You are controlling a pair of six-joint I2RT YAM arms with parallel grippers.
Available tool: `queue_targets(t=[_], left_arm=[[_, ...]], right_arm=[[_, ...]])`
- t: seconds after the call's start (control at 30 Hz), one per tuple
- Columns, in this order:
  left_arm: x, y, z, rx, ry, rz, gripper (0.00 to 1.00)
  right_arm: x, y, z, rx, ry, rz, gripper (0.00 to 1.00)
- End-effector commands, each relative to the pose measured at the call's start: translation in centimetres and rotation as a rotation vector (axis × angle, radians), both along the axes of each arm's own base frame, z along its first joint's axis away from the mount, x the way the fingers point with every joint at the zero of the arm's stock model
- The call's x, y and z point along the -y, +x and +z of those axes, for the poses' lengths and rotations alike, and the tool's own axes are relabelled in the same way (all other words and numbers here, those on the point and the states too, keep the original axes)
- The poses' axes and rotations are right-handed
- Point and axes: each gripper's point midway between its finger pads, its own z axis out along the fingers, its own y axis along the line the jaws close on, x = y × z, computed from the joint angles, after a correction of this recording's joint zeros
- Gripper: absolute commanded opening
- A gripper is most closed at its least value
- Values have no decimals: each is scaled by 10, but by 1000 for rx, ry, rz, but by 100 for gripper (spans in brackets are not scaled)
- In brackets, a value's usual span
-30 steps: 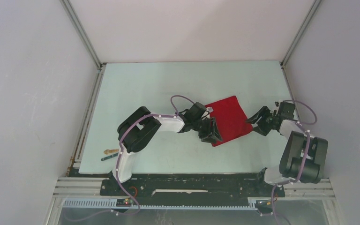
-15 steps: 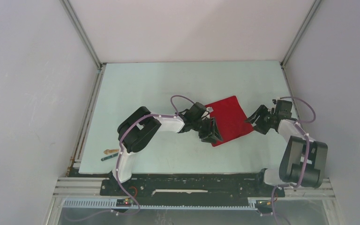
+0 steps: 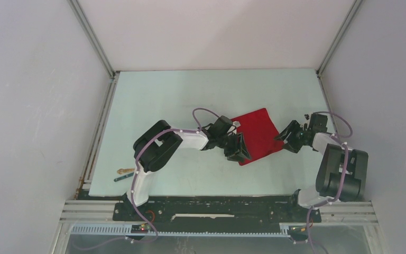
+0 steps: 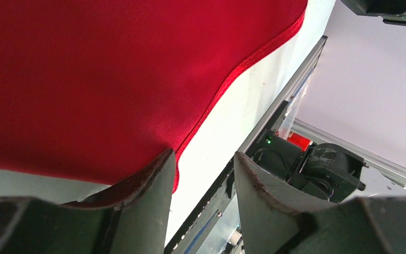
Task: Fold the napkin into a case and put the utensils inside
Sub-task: Pick up the top corner of the square-folded napkin from the center of the board.
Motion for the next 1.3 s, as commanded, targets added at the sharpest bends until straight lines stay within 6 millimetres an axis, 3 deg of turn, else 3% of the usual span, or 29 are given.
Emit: queue_targets(t=[0.0,0.33,0.63,0.87,1.03,1.2,1.27], left_arm=[[9,-2,10,9,-39,-23,53],[10,-1,10,9,-42,-20,53],[12,1,11,8,-44,-19,53],[11,0,9,4,-42,-18,53],[11,0,9,5,-42,-19,53],[13,1,9,4,-46,-20,53],[13,1,10,5,-47,-21,53]], right_arm=[[-13,15,11,72,67,49,66],[-34,27,19,107,132,111,67],[-54,55,35,188,294,126,70],[-51,75,45,220,290,134,72],[-53,63,48,207,288,159,73],[-66,52,57,233,307,228,73],[-71,45,52,201,315,237,73]])
